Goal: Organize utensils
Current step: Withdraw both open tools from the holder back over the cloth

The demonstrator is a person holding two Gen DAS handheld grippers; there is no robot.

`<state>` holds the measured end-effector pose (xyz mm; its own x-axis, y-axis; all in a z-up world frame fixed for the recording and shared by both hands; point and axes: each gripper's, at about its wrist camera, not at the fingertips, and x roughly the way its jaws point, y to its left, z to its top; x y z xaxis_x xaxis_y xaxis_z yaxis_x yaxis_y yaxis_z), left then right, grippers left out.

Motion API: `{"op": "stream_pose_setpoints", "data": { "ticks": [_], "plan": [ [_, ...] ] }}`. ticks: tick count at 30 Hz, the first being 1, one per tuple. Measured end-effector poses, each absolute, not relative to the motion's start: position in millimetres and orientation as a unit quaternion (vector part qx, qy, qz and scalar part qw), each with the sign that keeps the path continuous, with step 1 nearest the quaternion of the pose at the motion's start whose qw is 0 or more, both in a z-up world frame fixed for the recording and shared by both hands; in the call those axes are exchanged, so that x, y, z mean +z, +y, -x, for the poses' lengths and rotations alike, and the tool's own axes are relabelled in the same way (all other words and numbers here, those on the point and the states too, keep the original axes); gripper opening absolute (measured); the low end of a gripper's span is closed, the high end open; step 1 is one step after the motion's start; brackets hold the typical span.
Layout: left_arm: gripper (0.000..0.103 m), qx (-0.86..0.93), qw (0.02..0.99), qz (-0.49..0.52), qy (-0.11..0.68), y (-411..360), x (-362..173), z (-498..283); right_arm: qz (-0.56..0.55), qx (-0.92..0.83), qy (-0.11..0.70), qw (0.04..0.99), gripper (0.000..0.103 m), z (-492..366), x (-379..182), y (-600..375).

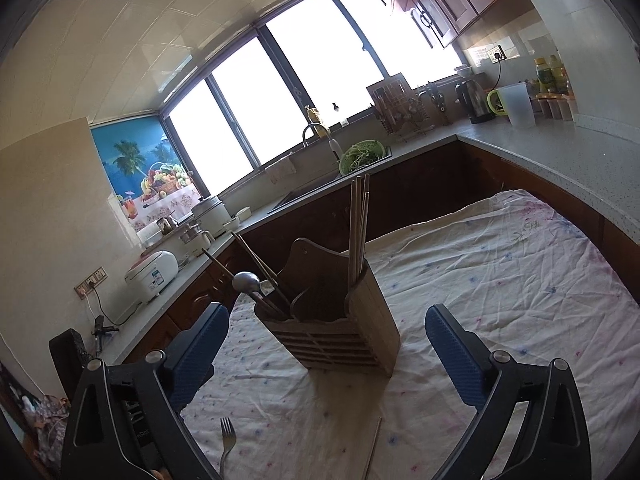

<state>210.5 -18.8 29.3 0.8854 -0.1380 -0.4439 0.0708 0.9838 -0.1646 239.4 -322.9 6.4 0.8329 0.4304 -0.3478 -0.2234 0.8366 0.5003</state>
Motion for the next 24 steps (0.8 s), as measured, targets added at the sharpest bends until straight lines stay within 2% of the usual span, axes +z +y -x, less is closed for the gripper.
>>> {"op": "stream_pose_setpoints", "data": {
  "ticks": [14, 24],
  "plan": [
    [0.1, -0.043, 0.966, 0.129, 0.222, 13.8, 28.0, -129.4, -0.185, 0.187, 0.241, 0.934, 0.1, -170.1, -11.7, -303.4],
    [0.101, -0.033, 0.969, 0.119, 0.216, 24.5, 28.8, -91.5, -0.139, 0.187, 0.241, 0.942, 0.101, -139.4, -14.8, -290.5]
  ]
}}
